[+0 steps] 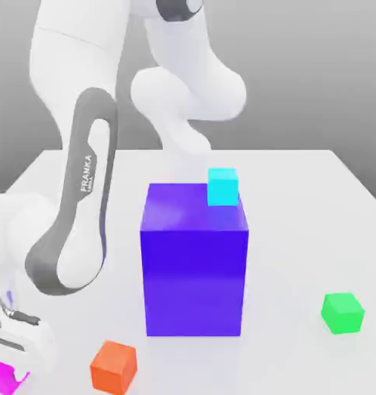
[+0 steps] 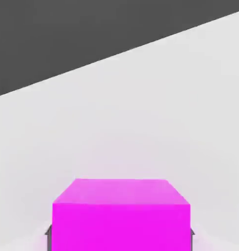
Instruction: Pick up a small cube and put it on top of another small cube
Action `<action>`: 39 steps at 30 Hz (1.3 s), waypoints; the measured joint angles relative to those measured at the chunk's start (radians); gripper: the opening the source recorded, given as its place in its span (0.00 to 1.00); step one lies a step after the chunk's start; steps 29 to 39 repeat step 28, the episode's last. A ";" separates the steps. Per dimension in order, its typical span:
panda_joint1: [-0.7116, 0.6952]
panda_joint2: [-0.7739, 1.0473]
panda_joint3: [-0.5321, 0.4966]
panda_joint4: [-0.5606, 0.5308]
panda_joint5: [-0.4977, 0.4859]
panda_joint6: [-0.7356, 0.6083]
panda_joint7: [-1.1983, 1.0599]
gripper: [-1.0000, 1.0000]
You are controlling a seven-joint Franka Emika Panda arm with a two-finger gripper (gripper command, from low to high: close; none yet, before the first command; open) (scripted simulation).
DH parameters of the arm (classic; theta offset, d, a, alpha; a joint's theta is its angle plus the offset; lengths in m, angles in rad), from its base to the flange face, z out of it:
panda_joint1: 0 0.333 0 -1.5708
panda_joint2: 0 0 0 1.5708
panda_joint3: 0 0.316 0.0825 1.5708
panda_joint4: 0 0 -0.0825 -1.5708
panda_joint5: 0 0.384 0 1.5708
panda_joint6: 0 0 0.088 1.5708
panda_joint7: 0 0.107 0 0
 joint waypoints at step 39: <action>0.714 -0.294 0.441 -0.365 -0.410 0.107 0.135 1.00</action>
